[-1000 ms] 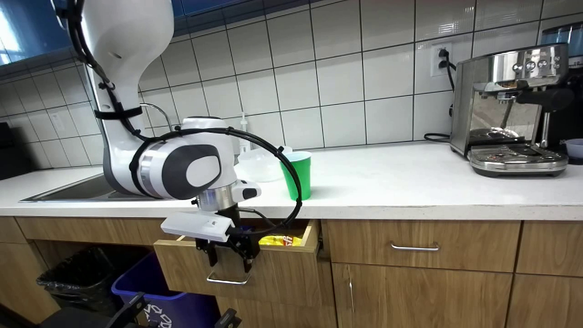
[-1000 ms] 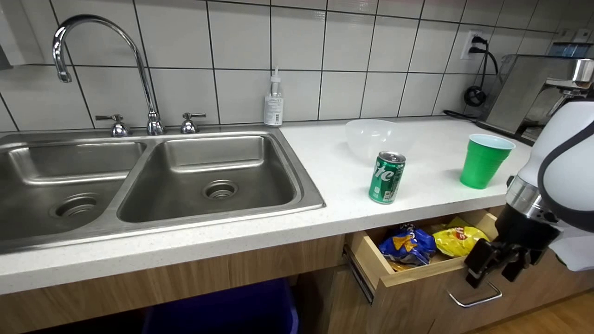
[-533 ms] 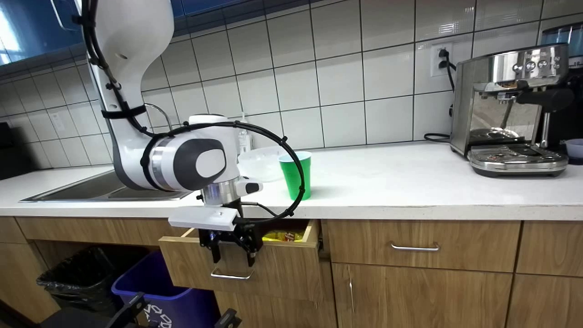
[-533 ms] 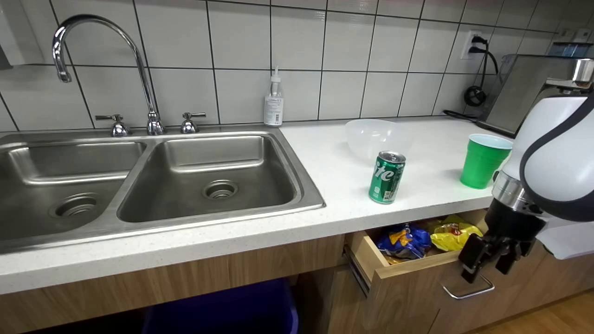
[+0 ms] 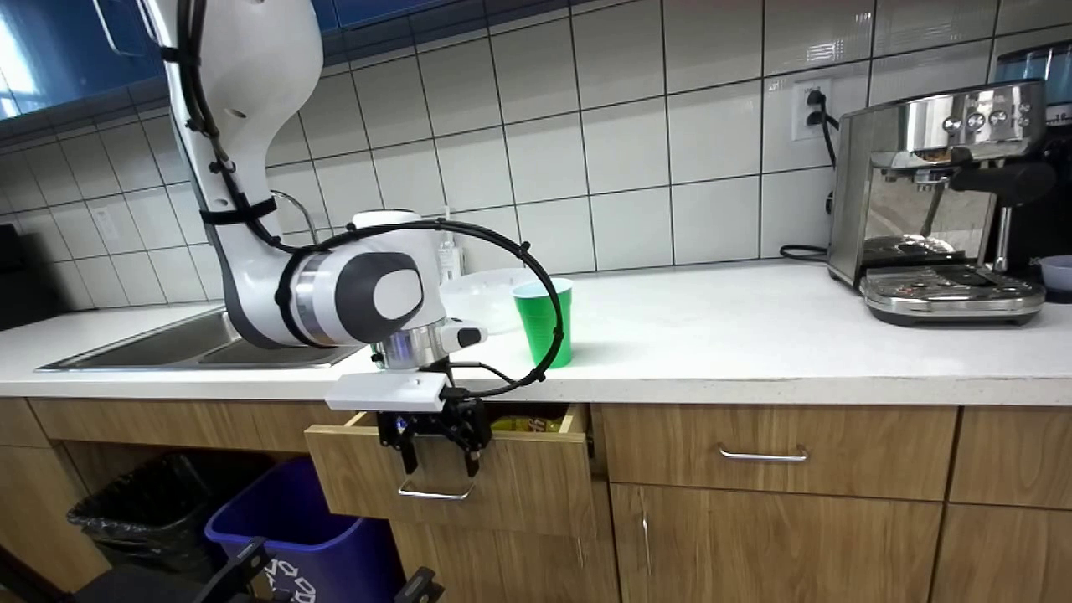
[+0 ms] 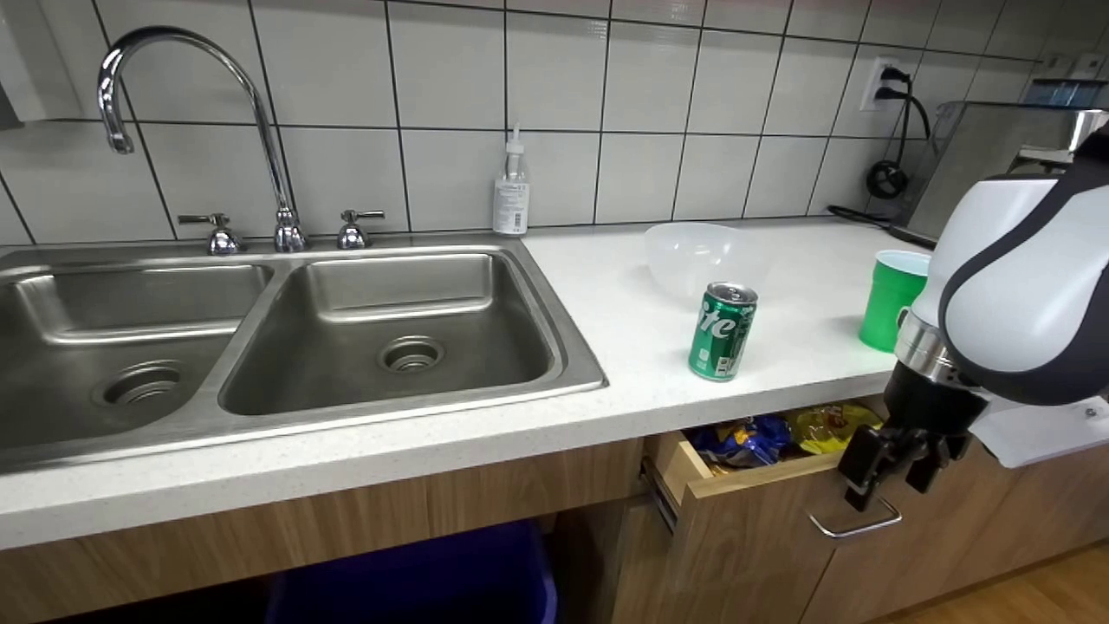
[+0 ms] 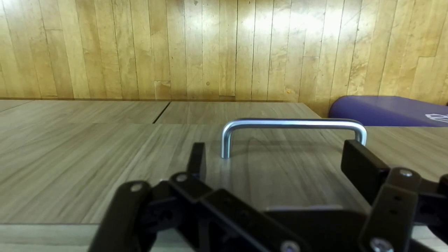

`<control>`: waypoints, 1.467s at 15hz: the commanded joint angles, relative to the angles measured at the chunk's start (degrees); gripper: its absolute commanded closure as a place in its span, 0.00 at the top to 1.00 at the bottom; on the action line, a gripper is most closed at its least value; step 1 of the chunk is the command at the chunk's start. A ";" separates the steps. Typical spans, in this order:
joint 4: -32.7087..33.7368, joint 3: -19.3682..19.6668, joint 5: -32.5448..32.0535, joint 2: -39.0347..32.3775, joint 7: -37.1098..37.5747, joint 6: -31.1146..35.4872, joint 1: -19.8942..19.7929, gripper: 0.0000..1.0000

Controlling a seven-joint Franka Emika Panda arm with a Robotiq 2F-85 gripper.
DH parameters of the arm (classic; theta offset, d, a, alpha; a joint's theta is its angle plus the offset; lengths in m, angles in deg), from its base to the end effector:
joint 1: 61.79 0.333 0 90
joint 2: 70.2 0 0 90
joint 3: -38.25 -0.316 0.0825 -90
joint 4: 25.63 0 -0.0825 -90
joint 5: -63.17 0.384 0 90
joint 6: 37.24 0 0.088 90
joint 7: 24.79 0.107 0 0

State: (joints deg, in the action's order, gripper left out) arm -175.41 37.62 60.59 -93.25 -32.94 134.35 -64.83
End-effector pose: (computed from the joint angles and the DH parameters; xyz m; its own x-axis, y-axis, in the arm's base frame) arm 0.4148 -0.0137 0.1119 0.9894 0.1435 -0.0215 0.1435 -0.9897 -0.0017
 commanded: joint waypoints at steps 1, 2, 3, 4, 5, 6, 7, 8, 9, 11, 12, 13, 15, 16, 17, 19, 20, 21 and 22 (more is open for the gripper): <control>4.25 0.19 -0.11 -1.73 1.38 0.05 0.50 1.00; 4.65 -0.16 0.22 -1.94 1.48 0.11 0.14 1.00; 5.19 -0.37 0.52 -2.14 1.71 0.01 -0.05 1.00; 5.72 -0.22 0.55 -2.40 1.99 0.07 0.10 1.00; 6.23 0.10 0.41 -2.68 2.31 0.14 0.40 1.00; 6.75 0.21 0.35 -2.94 2.53 0.09 0.50 1.00; 7.39 0.56 0.14 -3.25 2.76 0.04 0.77 1.00; 7.91 0.76 -0.01 -3.59 2.85 0.06 0.94 1.00; 8.50 0.89 -0.11 -3.95 2.86 0.01 1.07 1.00; 9.69 0.70 0.04 -4.53 2.79 -0.23 0.87 1.00; 10.26 0.61 0.10 -4.82 2.76 -0.27 0.76 1.00; 10.90 0.80 -0.03 -5.16 2.79 -0.30 0.92 1.00; 11.97 0.69 0.04 -5.62 2.75 -0.32 0.81 1.00; 12.39 0.55 0.12 -5.81 2.72 -0.34 0.69 1.00; 12.72 0.49 0.16 -6.00 2.71 -0.33 0.63 1.00; 12.66 -0.02 0.40 -5.95 2.48 -0.14 0.15 1.00; 12.50 -0.45 0.62 -5.85 2.31 -0.07 -0.26 1.00; 11.99 -0.88 0.76 -5.57 2.02 0.15 -0.70 1.00; 11.61 -1.16 0.88 -5.39 1.89 0.34 -1.00 1.00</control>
State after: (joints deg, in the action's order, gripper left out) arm -165.01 37.58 60.90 -98.75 -31.13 134.39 -64.70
